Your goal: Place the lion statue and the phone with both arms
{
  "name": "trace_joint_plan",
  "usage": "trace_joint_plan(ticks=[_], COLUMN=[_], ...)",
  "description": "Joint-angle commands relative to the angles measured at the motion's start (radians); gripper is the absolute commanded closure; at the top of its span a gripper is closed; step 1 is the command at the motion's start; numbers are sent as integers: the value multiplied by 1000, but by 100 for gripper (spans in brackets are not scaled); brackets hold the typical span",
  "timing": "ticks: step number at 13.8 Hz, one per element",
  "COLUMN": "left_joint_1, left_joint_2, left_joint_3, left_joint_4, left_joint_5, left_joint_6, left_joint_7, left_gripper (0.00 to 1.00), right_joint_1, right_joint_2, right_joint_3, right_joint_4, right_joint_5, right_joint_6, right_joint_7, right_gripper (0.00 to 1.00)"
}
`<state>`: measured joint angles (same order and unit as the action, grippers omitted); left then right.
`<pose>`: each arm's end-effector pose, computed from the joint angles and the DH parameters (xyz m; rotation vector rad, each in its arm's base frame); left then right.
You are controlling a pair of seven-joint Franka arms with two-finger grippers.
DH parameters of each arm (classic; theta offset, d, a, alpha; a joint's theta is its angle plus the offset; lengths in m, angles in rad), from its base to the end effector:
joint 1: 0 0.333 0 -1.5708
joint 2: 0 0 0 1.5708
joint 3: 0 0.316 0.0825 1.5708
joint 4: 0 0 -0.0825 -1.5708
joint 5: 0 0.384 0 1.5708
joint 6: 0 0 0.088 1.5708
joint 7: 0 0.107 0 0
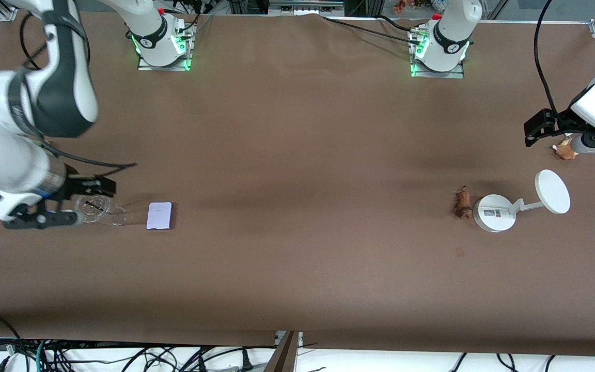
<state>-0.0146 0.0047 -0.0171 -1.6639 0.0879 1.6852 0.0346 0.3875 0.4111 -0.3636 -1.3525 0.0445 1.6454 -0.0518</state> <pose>0.5640 -0.0094 0.5881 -3.0520 0.1154 -0.0252 0.6633 0.0622 0.4944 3.0368 0.1391 -0.1422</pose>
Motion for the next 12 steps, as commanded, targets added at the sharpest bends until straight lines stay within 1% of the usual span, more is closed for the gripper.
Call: trace_joint_plan(ticks=[1,3,4,5,7,8,9,11,12], left_joint_1=[-4,-4,-4,-4,-4,-4,-5,-5,-5], left_joint_2=[-11,-11,-11,-11,-11,-9,-9,-9,-9], left_joint_3=[3,3,3,2,2,2,2,2,0], left_joint_4=[-4,-4,-4,-4,-4,-1,0,0,0], left_joint_5=[-13,-13,-13,-13,-13,-13,-13,-13,-13], left_joint_6=[-9,-10,-10,-9,-9,-9,-9,-10,-10], left_joint_7=[13,13,13,13,11,13,13,11,11], left_gripper=[0,0,0,0,0,0,0,0,0], right_joint_1=[-7,-33,-62,-111,-246,-301,-327,-361,-364], right_joint_2=[-70,-100,-144,-196,-270,-294,-310,-382,-393], right_joint_3=[-2,11,21,78,240,293,310,310,310], right_joint_4=[-7,-8,-31,-75,-158,-178,-181,-215,-227], right_joint_5=[-12,-15,-14,-12,-20,-25,-29,-31,-31], right_joint_6=[-97,-111,-111,-110,-104,-102,-114,-116,-118], right_joint_7=[-13,-5,-5,-5,-7,-13,-16,-14,-14], right_gripper=[0,0,0,0,0,0,0,0,0])
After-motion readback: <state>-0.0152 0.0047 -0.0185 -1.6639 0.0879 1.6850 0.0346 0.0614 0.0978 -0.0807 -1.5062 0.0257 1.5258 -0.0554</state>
